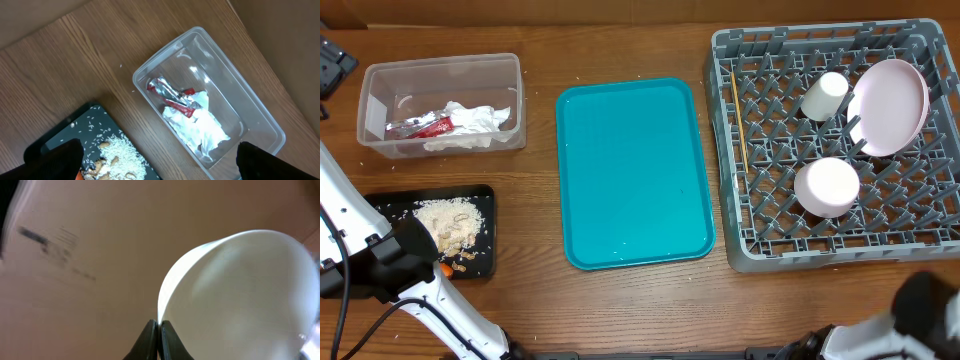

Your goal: Sort waste into correct bins and load items into the dishwasher rack

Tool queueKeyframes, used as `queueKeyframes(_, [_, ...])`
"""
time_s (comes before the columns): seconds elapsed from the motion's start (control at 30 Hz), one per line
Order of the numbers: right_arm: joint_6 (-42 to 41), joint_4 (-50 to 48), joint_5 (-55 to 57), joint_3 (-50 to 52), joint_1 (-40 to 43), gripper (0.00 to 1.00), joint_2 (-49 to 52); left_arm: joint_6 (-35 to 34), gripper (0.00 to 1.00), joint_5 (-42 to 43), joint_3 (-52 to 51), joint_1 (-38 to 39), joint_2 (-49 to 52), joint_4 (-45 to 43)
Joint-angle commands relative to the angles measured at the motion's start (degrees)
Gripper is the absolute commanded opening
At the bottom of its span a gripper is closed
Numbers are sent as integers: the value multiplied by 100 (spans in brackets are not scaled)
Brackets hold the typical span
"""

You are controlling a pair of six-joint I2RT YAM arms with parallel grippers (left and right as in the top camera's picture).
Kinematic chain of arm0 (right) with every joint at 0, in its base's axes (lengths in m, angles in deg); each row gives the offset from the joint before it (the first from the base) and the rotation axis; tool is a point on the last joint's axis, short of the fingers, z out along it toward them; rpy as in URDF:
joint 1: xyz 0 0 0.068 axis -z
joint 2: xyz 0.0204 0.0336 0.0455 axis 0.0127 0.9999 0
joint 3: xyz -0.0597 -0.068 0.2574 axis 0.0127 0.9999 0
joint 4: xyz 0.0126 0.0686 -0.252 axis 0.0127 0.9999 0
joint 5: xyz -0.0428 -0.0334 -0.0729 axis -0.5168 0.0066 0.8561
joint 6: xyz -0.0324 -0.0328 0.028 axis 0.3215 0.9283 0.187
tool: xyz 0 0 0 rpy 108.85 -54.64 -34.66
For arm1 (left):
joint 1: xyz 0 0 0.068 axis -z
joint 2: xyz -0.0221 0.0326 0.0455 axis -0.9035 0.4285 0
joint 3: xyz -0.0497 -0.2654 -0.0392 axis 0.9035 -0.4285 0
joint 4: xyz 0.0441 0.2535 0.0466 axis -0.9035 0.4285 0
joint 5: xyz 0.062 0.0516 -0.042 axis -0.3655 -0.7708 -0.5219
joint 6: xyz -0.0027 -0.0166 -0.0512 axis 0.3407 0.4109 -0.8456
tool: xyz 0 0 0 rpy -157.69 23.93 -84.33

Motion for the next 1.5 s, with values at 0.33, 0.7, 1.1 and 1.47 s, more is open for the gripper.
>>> queueKeyframes(0.33, [859, 2662, 3272, 625, 35, 4, -977, -81, 100, -48, 13, 39, 46, -9])
queueKeyframes(0.7, [490, 2662, 4365, 3289, 35, 4, -1825, -79, 100, -46, 13, 39, 46, -9])
queueKeyframes(1.1, [2706, 426, -2253, 5670, -564, 4, -1963, -81, 100, -46, 13, 39, 46, -9])
queueKeyframes(1.47, [1429, -4448, -3390, 7740, -2337, 4, -938, -81, 100, -48, 13, 39, 46, -7])
